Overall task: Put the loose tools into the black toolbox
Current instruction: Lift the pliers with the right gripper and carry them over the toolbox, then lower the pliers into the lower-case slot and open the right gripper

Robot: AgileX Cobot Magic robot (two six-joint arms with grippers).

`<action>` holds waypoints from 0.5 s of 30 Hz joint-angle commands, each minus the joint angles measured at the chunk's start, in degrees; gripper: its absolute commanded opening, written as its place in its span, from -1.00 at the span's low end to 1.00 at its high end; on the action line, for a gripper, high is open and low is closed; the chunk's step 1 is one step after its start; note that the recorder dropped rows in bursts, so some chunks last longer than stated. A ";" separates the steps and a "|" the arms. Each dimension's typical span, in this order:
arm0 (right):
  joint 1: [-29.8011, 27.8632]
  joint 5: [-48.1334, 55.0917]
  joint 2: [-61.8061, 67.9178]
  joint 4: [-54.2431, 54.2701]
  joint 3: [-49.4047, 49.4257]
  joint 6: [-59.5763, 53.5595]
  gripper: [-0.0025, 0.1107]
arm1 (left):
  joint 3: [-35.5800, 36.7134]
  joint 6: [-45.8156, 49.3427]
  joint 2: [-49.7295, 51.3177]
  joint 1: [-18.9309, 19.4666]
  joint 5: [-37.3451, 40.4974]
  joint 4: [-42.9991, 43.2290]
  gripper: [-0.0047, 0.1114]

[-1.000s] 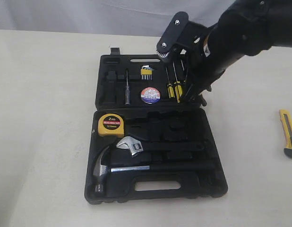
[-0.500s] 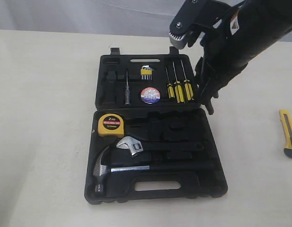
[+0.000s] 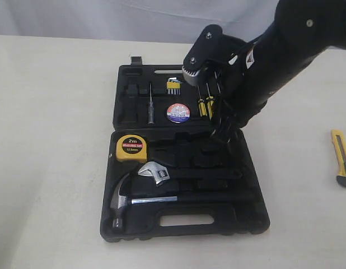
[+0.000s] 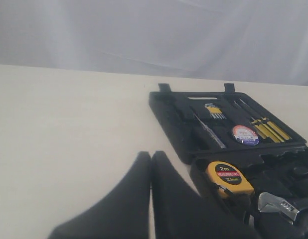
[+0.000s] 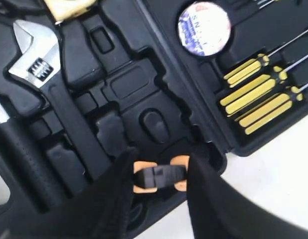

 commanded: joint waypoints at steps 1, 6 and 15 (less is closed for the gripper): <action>-0.05 -1.16 1.64 -0.63 -0.07 -0.56 -0.96 | 0.17 0.07 0.23 -0.26 -0.22 0.37 -0.92; -0.05 -2.71 4.17 0.36 -0.07 -0.56 -0.96 | 0.17 0.07 0.23 -0.26 -0.22 0.37 -0.92; -0.05 -7.90 10.73 5.51 -0.07 -0.82 -0.96 | 0.17 0.07 0.23 -0.26 -0.22 0.37 -0.92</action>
